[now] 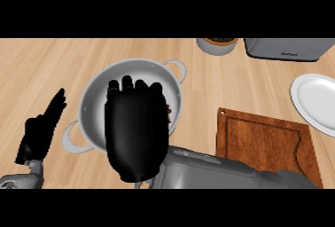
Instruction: Pick the sweet potato from the cutting board and place it in the pot
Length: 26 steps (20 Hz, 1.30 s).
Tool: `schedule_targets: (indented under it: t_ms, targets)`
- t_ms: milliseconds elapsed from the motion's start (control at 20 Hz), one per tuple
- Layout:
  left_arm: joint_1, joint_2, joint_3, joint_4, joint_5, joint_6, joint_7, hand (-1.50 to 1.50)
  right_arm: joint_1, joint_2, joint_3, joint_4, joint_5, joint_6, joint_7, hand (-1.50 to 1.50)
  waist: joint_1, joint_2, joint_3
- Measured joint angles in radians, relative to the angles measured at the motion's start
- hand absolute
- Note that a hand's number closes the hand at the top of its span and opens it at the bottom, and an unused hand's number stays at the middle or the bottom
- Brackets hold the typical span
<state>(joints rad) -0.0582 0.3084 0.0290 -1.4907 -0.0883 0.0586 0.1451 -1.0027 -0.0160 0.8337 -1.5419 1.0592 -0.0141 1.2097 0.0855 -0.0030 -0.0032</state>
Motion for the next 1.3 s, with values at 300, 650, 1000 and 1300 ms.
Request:
schedule_targets:
  t_ms: [300,650,1000,1300]
  targets:
    - [0.012,0.012,0.022,0.010,0.016,-0.016,-0.021,0.00,-0.095,0.001,-0.065,0.119,-0.047,-0.061,-0.018,1.50,-0.010,0.005,0.000]
    - [0.018,0.010,0.027,-0.013,0.011,-0.013,-0.015,0.00,-0.170,0.006,-0.136,0.357,-0.114,-0.165,-0.097,1.50,-0.021,0.011,0.001]
    - [0.028,-0.008,0.024,-0.013,-0.001,-0.002,-0.025,0.00,-0.229,0.011,-0.170,0.644,-0.199,-0.300,-0.212,1.50,-0.022,0.017,0.001]
    - [0.011,0.001,0.029,-0.024,0.001,-0.016,-0.010,0.00,-0.239,0.014,-0.201,0.819,-0.311,-0.421,-0.298,-1.50,-0.008,0.023,0.002]
